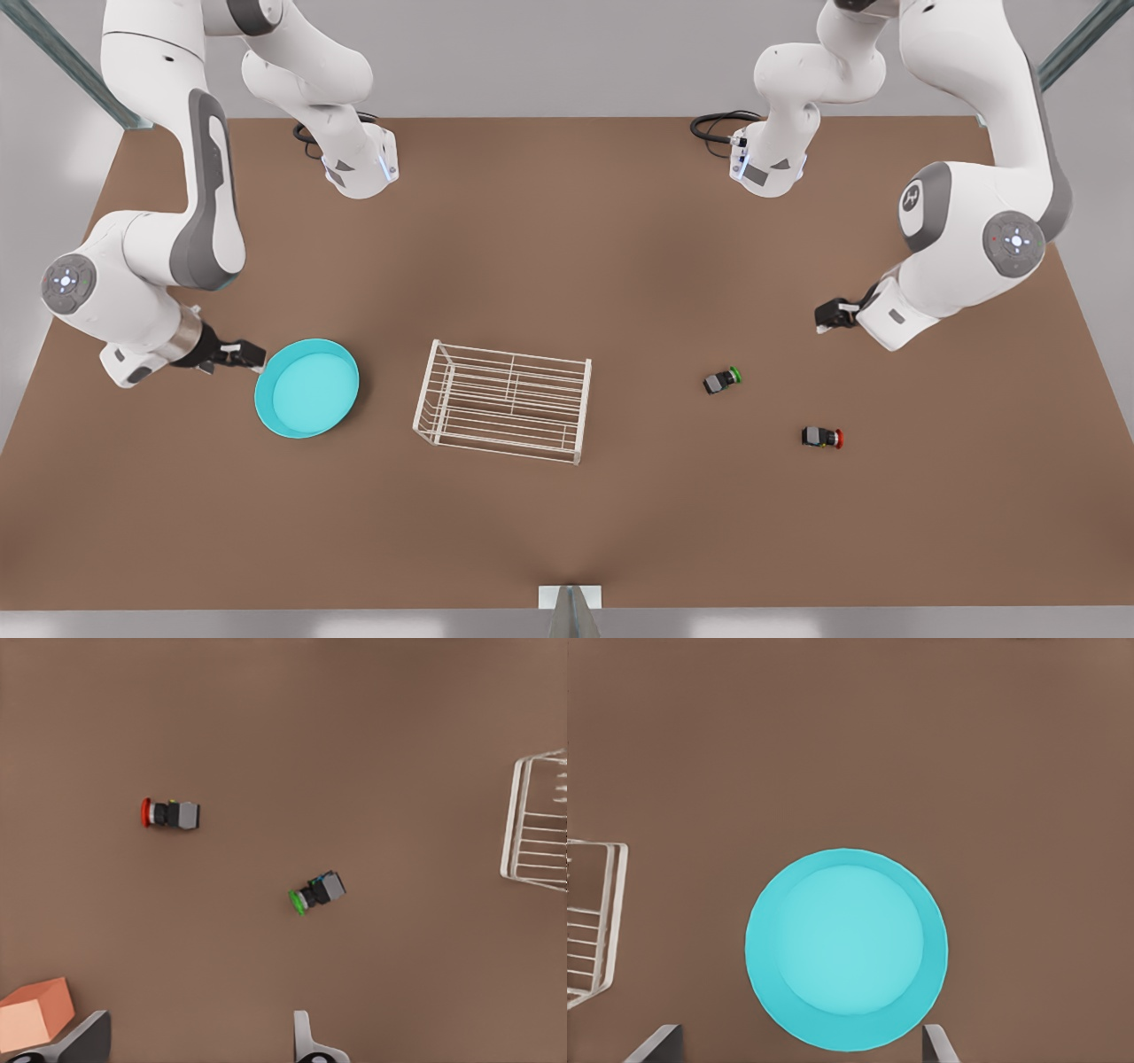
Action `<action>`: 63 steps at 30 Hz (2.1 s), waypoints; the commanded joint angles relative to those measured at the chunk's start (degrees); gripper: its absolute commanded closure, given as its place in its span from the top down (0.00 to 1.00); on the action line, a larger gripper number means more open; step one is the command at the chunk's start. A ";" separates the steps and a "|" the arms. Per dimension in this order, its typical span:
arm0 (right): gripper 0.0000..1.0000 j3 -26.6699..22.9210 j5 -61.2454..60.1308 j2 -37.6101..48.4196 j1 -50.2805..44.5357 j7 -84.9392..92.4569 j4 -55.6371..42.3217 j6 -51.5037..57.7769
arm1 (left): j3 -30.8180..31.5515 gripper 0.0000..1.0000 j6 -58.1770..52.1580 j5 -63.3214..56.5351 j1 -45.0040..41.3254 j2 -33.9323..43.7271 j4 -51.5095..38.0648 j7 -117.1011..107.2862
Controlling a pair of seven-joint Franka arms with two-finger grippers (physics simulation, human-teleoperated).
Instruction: Place the plate on the shelf with right arm and place the red button switch in the plate with left arm
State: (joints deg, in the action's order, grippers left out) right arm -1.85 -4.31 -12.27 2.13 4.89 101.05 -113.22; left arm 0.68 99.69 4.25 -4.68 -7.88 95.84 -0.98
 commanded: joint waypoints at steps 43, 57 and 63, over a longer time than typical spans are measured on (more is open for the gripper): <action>0.54 0.80 -12.13 -25.61 11.05 36.33 -0.24 -17.12 | -1.39 1.00 -4.60 -0.47 3.28 -0.82 -1.71 -14.83; 0.25 0.80 -12.57 -26.32 11.23 37.30 -0.59 -17.03 | -1.30 1.00 -4.51 -0.74 2.22 -2.23 -3.91 -22.14; 0.22 0.62 -12.57 -25.79 11.23 37.30 -2.35 -13.25 | -1.65 1.00 -4.51 -0.65 3.10 -2.32 -3.99 -21.69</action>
State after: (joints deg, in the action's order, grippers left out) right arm -1.22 -17.14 -38.10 13.36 40.37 98.90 -128.38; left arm -0.97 95.21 3.62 -1.52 -10.25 91.89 -16.92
